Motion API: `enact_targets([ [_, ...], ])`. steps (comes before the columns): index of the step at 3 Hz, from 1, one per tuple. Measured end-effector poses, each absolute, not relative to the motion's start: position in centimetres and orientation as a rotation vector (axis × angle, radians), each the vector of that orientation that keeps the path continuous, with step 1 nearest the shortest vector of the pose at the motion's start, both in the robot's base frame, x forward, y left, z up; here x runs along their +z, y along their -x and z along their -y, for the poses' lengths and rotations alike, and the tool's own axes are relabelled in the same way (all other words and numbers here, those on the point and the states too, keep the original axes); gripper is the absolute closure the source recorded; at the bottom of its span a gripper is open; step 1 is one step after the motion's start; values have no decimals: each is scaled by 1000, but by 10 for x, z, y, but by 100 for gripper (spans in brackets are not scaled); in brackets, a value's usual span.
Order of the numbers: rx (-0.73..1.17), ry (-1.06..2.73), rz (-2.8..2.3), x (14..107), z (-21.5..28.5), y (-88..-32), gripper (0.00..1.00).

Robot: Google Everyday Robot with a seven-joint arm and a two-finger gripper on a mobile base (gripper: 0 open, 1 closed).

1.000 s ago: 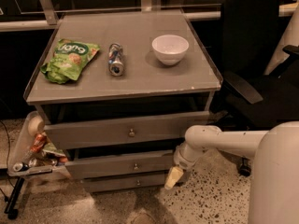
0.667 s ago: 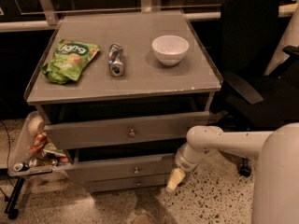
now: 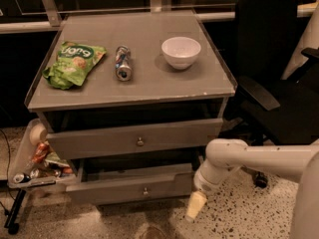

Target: Open middle drawer

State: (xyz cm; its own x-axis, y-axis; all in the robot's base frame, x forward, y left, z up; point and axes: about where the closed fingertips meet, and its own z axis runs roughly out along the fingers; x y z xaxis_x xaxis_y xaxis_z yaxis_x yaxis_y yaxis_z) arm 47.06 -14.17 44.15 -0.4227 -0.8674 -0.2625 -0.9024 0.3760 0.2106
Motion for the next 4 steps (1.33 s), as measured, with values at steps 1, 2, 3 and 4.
enact_targets([
  [1, 547, 1661, -2568, 452, 154, -429, 0],
  [2, 550, 1666, -2571, 452, 154, -426, 0],
  [3, 533, 1663, -2541, 461, 150, -438, 0],
  [4, 526, 1681, -2490, 467, 137, -460, 0],
])
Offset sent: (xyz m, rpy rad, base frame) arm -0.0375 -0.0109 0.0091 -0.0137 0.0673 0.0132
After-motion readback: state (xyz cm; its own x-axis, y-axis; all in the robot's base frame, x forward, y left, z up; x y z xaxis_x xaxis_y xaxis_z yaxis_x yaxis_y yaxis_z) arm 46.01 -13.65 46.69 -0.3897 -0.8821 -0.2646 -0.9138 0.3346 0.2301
